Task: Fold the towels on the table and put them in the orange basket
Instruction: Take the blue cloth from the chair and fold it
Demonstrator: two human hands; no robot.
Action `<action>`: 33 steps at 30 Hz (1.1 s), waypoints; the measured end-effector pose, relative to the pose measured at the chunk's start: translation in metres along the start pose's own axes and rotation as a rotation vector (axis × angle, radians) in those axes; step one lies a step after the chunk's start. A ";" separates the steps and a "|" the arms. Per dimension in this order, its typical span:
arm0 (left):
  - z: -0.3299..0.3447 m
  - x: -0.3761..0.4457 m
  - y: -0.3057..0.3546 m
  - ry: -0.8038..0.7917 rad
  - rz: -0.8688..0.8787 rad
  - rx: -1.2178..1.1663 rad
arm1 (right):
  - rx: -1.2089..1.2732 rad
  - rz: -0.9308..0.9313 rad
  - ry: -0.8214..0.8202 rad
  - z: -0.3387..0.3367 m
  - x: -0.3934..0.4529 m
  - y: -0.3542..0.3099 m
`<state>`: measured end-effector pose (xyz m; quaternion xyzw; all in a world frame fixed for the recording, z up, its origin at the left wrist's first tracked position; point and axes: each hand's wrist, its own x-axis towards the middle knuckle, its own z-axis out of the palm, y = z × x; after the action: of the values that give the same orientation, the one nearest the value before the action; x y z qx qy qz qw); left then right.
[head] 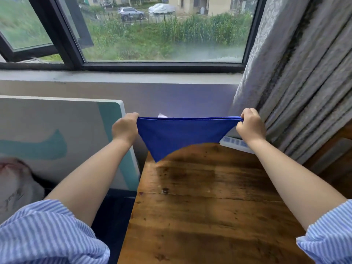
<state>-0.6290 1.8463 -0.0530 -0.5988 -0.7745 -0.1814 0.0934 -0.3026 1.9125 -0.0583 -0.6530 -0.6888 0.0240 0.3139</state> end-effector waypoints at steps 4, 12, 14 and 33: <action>0.022 -0.049 -0.025 -0.242 0.164 0.149 | -0.057 -0.165 -0.180 0.011 -0.043 0.032; 0.078 -0.175 -0.037 -0.871 0.496 0.422 | -0.477 -0.374 -0.823 0.043 -0.185 0.096; 0.088 -0.204 -0.036 -1.012 0.498 0.464 | -0.543 -0.387 -0.924 0.050 -0.221 0.105; 0.173 -0.322 -0.024 -1.019 0.420 0.300 | -0.896 -0.263 -1.103 0.089 -0.334 0.118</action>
<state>-0.5539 1.6216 -0.3319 -0.7318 -0.6034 0.2647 -0.1738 -0.2563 1.6577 -0.3156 -0.5235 -0.7637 0.0272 -0.3769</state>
